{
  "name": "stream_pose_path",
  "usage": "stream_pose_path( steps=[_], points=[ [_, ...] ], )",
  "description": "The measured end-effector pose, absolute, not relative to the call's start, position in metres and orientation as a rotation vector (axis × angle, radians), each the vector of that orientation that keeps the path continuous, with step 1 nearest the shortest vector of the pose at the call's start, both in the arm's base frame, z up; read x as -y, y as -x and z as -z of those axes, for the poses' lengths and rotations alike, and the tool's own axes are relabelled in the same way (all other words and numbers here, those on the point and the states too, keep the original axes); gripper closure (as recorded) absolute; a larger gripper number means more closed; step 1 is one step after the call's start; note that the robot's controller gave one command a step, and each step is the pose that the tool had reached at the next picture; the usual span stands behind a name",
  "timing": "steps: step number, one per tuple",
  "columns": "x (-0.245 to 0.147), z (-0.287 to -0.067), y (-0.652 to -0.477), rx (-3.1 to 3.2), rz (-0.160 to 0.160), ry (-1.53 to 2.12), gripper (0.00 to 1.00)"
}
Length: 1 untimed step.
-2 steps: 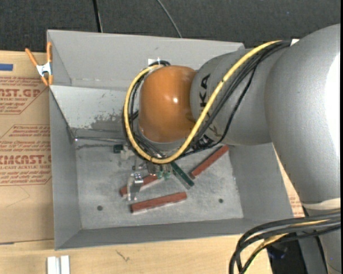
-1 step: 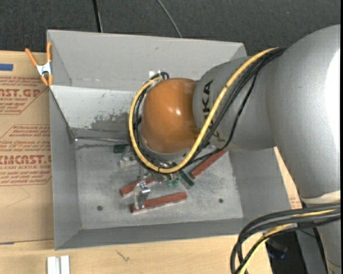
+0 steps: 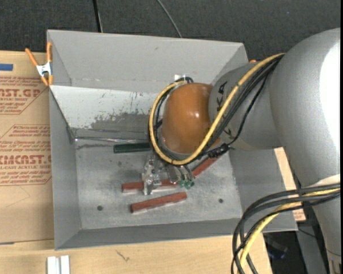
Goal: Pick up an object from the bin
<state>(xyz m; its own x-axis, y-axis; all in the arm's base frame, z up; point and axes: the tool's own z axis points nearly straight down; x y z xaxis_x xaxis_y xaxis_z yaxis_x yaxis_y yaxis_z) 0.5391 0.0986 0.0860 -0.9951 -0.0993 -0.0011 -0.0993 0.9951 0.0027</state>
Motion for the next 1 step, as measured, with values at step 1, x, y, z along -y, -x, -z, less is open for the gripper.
stream_pose_path(
  steps=[1],
  points=[
    [-0.0987, -0.086, -0.5391, -3.137, -0.005, 0.156, 1.0]
  ],
)
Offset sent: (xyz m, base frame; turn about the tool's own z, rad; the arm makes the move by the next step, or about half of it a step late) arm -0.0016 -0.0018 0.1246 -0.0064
